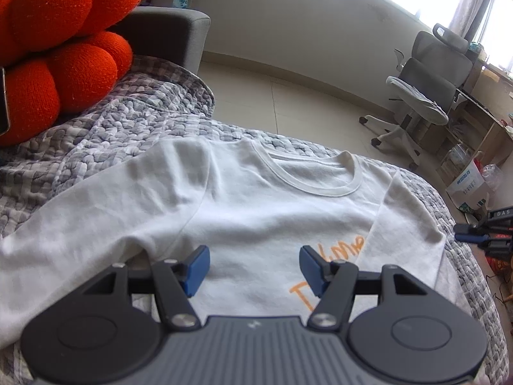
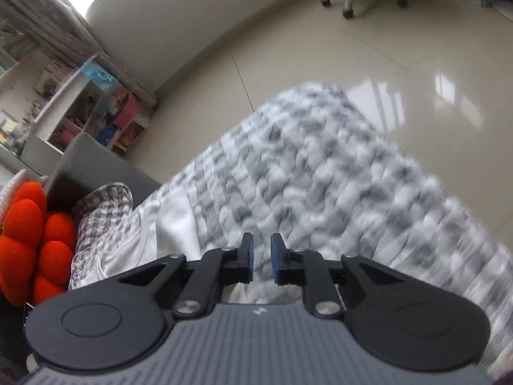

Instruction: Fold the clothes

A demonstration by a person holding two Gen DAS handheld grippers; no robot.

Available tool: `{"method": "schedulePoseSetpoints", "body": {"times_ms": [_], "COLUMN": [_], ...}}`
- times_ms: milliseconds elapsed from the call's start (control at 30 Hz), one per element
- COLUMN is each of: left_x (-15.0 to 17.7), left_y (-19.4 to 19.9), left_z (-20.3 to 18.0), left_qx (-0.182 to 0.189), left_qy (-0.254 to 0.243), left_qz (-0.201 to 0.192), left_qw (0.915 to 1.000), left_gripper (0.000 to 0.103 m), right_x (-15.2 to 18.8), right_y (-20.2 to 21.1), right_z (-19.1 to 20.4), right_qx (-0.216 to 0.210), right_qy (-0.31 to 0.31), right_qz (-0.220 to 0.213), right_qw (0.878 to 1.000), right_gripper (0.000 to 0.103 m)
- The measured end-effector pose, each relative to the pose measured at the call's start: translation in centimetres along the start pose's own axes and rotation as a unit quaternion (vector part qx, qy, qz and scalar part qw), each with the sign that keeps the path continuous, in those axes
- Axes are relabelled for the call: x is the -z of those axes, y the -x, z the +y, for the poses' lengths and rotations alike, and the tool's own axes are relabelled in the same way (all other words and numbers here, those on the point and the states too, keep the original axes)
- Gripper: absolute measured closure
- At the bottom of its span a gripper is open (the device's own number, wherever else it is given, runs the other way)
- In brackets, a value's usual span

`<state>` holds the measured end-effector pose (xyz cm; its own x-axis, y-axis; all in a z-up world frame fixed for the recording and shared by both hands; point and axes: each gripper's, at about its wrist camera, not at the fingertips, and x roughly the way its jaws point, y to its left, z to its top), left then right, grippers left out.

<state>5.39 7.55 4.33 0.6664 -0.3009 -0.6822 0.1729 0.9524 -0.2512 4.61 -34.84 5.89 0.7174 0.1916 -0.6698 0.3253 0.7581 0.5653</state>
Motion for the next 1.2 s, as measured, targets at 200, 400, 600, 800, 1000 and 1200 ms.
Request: {"method": "schedulePoseSetpoints", "body": {"times_ms": [200, 400, 600, 800, 1000, 1200], "left_x": [0.1, 0.2, 0.1, 0.0, 0.0, -0.1], "left_y": [-0.3, -0.4, -0.5, -0.5, -0.2, -0.1], "left_z": [-0.3, 0.1, 0.3, 0.4, 0.7, 0.8], "left_qx": [0.004, 0.007, 0.01, 0.012, 0.01, 0.01], "left_qy": [-0.001, 0.004, 0.009, 0.013, 0.016, 0.017], "left_qz": [0.002, 0.007, 0.01, 0.011, 0.011, 0.009], "left_qw": [1.0, 0.9999, 0.9999, 0.9998, 0.9998, 0.9998], "left_gripper": [0.04, 0.04, 0.04, 0.04, 0.04, 0.04], "right_x": [0.5, 0.6, 0.7, 2.2, 3.8, 2.8], "right_y": [-3.6, -8.1, -9.8, -8.9, -11.1, -10.0], "right_z": [5.5, 8.5, 8.9, 11.1, 11.5, 11.3], "right_qx": [-0.03, -0.041, -0.011, 0.034, 0.099, 0.079], "right_qy": [0.164, 0.2, 0.246, 0.36, 0.424, 0.394], "right_qz": [-0.005, -0.001, -0.004, -0.059, -0.07, -0.083], "right_qw": [0.986, 0.979, 0.969, 0.93, 0.898, 0.912], "right_gripper": [0.085, 0.067, 0.065, 0.098, 0.098, 0.087]}}
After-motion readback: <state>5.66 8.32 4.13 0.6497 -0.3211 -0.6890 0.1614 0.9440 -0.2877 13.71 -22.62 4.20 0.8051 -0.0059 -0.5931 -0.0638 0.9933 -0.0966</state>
